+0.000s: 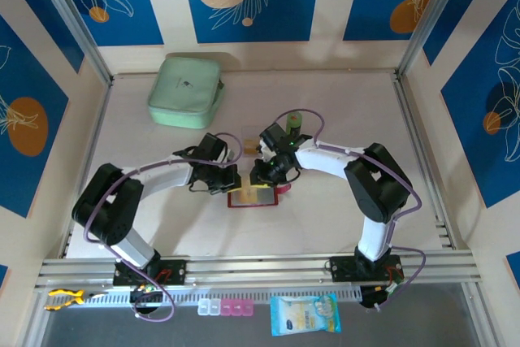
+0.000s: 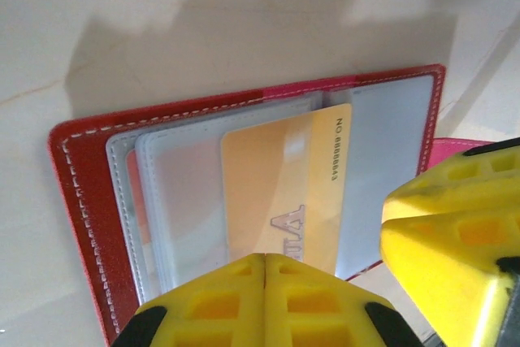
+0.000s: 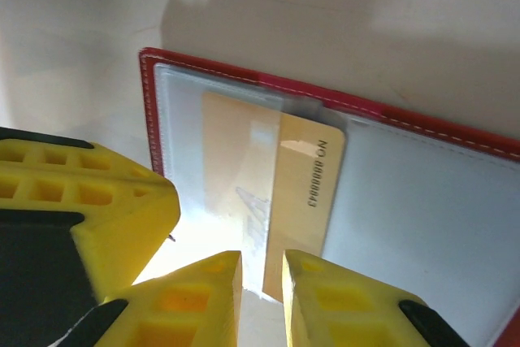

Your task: Take the credit cards out of the card holder

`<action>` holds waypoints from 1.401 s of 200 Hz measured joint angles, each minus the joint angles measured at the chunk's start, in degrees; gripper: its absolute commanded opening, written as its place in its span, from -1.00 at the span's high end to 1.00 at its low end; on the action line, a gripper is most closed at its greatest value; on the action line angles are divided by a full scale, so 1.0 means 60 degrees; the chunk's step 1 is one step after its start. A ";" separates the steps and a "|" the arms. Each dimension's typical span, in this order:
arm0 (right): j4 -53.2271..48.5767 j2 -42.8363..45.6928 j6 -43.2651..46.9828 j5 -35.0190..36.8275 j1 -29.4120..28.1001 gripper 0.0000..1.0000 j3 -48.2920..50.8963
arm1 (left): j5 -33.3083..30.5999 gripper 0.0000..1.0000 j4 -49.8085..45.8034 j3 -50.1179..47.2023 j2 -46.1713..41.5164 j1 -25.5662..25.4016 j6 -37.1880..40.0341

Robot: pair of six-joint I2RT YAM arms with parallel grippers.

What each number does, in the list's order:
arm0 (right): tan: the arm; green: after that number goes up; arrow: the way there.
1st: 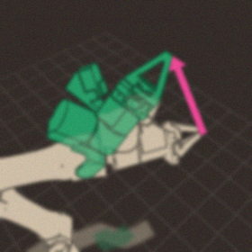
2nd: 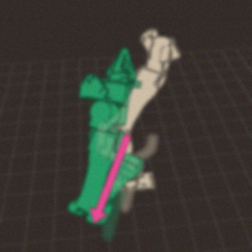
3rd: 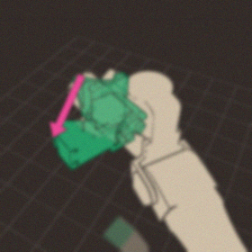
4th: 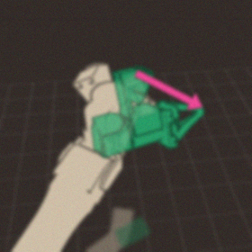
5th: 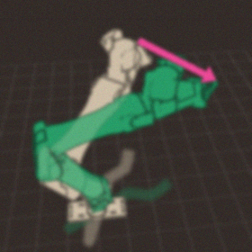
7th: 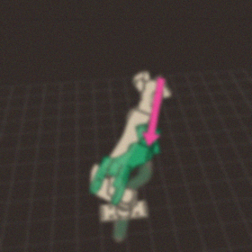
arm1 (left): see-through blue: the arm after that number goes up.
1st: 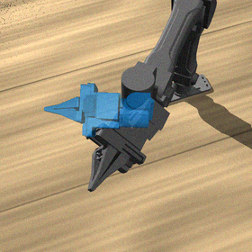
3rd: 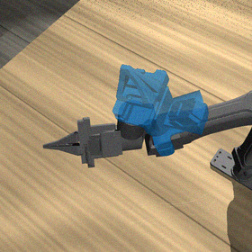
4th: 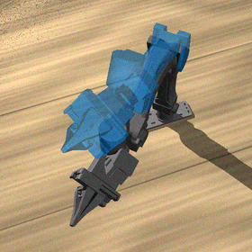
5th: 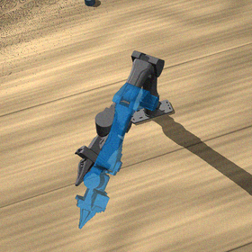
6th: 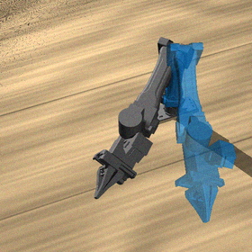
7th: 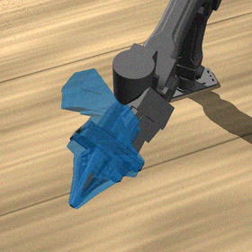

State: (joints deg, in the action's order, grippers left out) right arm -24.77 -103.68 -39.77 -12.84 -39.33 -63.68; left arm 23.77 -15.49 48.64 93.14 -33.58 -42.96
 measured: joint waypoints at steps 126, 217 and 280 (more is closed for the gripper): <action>0.0339 -0.0277 -0.0200 -0.0153 0.0018 0.54 0.0339 | -0.0044 0.95 0.0018 -0.0117 0.0248 -0.0051 0.0004; 0.1151 -0.0364 -0.0572 -0.0787 0.0109 0.56 0.0739 | -0.0044 0.95 0.0036 -0.0127 0.0248 -0.0051 0.0004; 0.1639 -0.0361 -0.0845 -0.1158 0.0160 0.61 0.0933 | -0.0044 0.95 0.0036 -0.0127 0.0248 -0.0051 0.0004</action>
State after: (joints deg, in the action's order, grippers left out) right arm -14.94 -105.84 -44.84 -19.79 -38.37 -58.08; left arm 23.51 -15.27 47.88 94.63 -33.89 -42.94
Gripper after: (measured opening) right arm 0.209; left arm 0.061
